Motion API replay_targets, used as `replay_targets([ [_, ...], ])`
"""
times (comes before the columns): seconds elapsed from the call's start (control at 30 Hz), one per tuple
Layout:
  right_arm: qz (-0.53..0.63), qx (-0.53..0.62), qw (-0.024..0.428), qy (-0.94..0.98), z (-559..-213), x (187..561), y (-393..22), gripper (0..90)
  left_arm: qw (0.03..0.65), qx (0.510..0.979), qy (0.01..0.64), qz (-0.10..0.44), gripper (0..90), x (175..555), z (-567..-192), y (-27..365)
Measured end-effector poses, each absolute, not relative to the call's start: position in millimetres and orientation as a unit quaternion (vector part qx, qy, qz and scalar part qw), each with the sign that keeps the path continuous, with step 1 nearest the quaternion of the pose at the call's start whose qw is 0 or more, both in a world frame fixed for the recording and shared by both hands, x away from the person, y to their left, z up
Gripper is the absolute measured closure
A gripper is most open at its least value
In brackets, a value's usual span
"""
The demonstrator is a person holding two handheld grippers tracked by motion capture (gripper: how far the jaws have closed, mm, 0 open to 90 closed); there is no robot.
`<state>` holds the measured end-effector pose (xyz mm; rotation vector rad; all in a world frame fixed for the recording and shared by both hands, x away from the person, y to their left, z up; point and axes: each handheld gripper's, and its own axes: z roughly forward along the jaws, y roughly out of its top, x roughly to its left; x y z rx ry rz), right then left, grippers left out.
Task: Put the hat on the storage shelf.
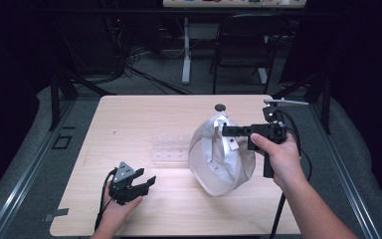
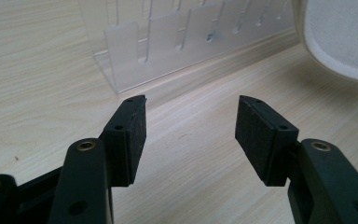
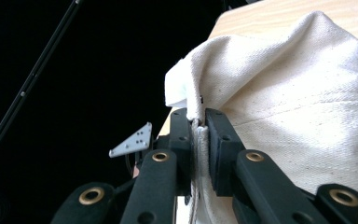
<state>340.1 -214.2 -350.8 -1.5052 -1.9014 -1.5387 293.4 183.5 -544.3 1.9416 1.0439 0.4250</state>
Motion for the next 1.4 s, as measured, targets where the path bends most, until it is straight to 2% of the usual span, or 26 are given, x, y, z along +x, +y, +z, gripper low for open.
replay_targets([
  [0.43, -0.541, -0.519, 0.125, -0.650, -330, 355, -206, 81.8, 0.444, 0.793, 0.374, 0.185, 42.6, 285, -527, 153],
  [0.63, -0.546, -0.520, 0.120, -0.645, -324, 363, -200, 81.7, 0.439, 0.808, 0.342, 0.193, 48.5, 286, -518, 132],
  [0.77, -0.547, -0.524, 0.116, -0.643, -320, 369, -195, 81.7, 0.441, 0.810, 0.330, 0.200, 49.5, 288, -514, 118],
  [1.2, -0.542, -0.537, 0.107, -0.638, -311, 392, -178, 81.7, 0.441, 0.817, 0.311, 0.204, 36.2, 294, -500, 76],
  [1.4, -0.545, -0.539, 0.100, -0.635, -306, 397, -172, 81.7, 0.444, 0.818, 0.306, 0.203, 34.6, 297, -494, 60],
])
